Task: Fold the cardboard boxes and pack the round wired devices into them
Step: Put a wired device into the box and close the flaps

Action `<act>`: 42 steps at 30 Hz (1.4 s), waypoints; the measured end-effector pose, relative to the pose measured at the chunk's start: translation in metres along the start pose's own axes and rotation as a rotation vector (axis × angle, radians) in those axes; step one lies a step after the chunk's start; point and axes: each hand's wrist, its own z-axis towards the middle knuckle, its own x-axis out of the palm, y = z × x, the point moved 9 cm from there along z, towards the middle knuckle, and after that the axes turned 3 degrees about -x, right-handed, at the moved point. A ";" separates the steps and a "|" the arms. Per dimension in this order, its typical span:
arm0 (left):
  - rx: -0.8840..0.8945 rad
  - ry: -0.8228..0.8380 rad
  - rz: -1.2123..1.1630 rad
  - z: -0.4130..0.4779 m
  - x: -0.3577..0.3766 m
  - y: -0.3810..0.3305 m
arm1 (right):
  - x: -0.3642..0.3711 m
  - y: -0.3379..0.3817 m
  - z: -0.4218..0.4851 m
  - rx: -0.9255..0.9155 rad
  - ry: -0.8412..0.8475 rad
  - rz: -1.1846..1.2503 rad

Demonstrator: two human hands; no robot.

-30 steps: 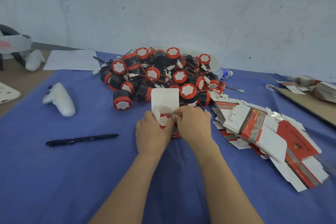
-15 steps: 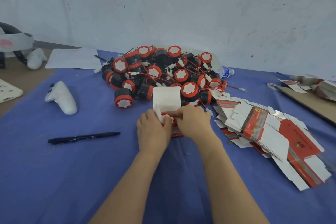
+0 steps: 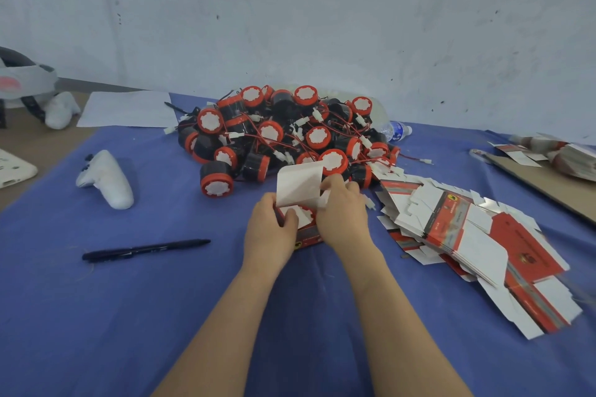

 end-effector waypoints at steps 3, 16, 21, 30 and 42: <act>-0.006 -0.016 -0.038 0.001 -0.001 0.001 | 0.003 0.000 0.002 -0.049 0.017 0.012; 0.022 -0.016 -0.033 0.003 0.002 0.002 | 0.005 -0.026 0.009 0.163 -0.089 0.347; 0.032 -0.056 -0.017 0.004 0.001 0.003 | -0.001 -0.004 0.005 -0.053 -0.173 0.056; 0.117 -0.102 -0.020 0.004 -0.004 -0.004 | 0.013 -0.024 -0.006 -0.160 0.084 0.411; 0.087 0.200 -0.197 0.011 0.009 0.002 | 0.024 -0.030 -0.014 -0.108 0.287 0.715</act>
